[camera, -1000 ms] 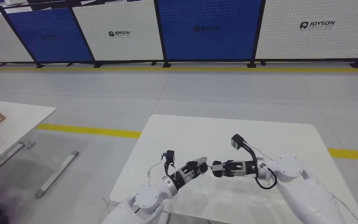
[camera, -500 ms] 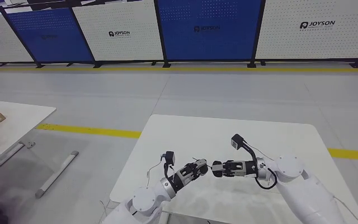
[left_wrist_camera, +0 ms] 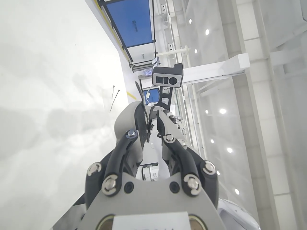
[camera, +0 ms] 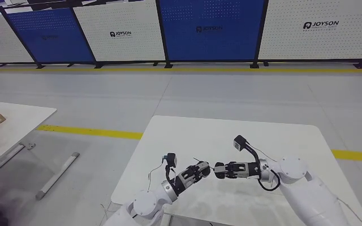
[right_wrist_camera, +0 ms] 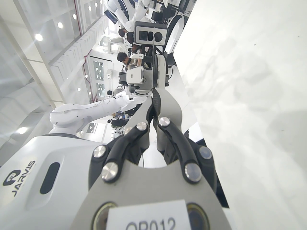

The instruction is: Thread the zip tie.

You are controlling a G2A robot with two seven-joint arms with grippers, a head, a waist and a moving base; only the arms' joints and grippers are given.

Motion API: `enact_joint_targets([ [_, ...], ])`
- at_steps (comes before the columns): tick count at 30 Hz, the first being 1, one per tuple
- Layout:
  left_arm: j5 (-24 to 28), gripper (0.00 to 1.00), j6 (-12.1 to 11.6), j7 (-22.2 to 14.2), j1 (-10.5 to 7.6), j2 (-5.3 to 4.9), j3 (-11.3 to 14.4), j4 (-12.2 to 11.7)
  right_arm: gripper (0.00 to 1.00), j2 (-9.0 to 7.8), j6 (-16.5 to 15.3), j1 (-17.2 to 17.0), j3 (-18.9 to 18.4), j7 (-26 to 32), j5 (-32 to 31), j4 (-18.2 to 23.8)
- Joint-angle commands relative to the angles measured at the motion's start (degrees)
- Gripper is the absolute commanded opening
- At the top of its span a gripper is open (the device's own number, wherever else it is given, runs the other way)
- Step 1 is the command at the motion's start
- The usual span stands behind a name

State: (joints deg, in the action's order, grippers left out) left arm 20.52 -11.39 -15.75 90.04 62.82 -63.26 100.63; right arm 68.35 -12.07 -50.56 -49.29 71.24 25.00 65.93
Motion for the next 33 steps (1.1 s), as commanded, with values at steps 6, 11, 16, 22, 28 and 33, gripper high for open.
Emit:
enact_joint_targets([
  [6,-0.05,0.07,-0.03,-0.24,0.34,0.0,-0.41,0.04,0.0,0.0,0.0,0.0,0.0,0.0,0.0,0.0],
  [11,-0.9,0.0,0.13,-0.12,0.13,0.09,-0.17,-0.19,0.0,0.0,0.0,0.0,0.0,0.0,0.0,0.0],
  [16,-2.2,0.0,0.13,1.02,0.2,0.17,-0.15,-0.04,0.0,0.0,0.0,0.0,0.0,0.0,0.0,0.0],
  [22,-2.43,0.0,0.17,1.27,0.3,0.24,-0.3,0.14,0.91,-0.22,0.51,-1.32,-0.72,-1.81,-0.19,1.5],
  [28,-4.67,0.0,1.18,4.0,1.05,0.21,-1.1,0.74,1.0,-1.18,-0.7,-3.42,-3.87,-2.22,0.35,2.95],
  [33,-8.57,0.0,3.55,9.49,1.95,0.5,-0.23,1.69,1.0,-2.49,-2.75,-6.49,-8.34,-2.58,1.56,4.98],
])
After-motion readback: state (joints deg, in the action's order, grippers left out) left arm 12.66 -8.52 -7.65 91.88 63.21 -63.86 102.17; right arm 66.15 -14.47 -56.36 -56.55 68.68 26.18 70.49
